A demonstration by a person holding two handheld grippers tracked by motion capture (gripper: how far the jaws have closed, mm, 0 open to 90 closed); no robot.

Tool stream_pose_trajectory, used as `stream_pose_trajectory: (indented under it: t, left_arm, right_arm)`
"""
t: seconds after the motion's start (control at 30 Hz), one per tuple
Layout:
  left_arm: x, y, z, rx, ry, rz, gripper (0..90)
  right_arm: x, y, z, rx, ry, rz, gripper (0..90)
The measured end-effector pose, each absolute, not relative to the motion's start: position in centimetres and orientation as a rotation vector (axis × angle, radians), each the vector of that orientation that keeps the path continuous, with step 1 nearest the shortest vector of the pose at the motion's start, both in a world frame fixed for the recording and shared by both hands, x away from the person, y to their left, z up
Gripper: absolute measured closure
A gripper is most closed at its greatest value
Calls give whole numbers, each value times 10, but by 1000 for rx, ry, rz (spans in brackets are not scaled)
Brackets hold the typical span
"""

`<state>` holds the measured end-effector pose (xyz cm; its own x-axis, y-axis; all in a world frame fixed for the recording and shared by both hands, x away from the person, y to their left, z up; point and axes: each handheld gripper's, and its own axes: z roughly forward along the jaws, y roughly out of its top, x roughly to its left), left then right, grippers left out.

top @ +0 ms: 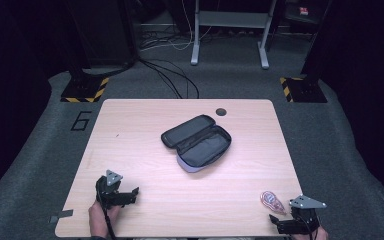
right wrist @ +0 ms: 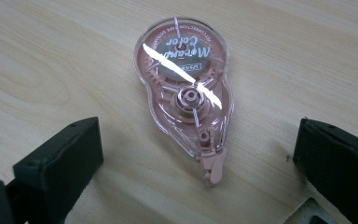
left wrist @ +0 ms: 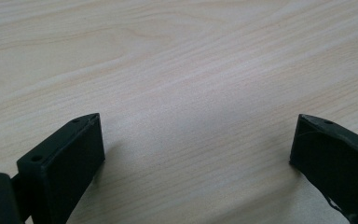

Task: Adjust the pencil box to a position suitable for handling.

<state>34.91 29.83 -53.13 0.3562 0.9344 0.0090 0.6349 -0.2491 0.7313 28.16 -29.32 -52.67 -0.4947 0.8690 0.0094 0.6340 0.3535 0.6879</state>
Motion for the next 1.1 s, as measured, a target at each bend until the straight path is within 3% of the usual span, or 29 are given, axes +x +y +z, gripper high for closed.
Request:
stream_pose_trajectory:
  t: [1.0,1.1]
  left_arm:
    - [349,298,-531,1982,1360,603,26]
    - [349,298,-531,1983,1359,602,26]
  right_arm:
    - [292,-268,-511,1256,2276,958,1]
    - [296,-264,-512,1246,2268,957,37]
